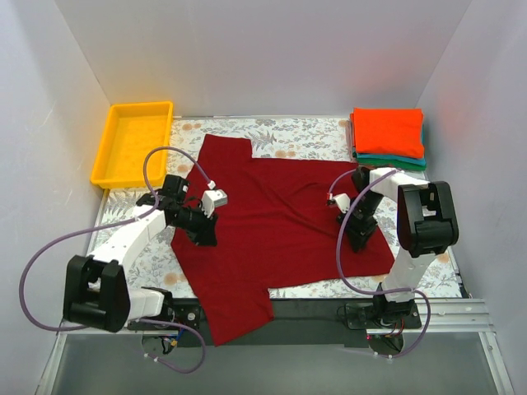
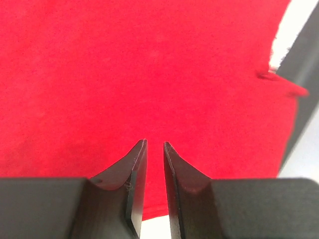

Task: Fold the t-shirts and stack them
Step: Flatten the tshirt out, then fold the tshirt

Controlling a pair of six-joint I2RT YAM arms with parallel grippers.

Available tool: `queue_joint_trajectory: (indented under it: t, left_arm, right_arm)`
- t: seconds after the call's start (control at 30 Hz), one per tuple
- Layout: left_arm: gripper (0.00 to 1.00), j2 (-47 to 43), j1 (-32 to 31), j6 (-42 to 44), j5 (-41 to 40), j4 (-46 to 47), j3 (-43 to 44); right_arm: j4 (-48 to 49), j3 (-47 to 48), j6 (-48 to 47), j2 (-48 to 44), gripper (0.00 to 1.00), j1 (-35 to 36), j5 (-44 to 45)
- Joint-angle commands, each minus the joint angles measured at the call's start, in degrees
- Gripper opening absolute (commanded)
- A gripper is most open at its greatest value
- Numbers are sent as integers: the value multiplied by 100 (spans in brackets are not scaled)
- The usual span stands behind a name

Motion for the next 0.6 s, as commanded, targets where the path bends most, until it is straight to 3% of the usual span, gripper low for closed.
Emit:
queue_joint_trajectory:
  t: [0.0,0.17,0.57]
  left_arm:
    - [19,411,230,-282,-399,299,173]
    - [19,615,591,-35,-1092,263,-230]
    - [17,755,793,491,-1903,335,-1031]
  right_arm:
    - [301,22,-372,-226,46,-60,163]
    - [53,375,-486,-605,49,-183,179]
    - [536,-820,-653,-333,38,-114,610]
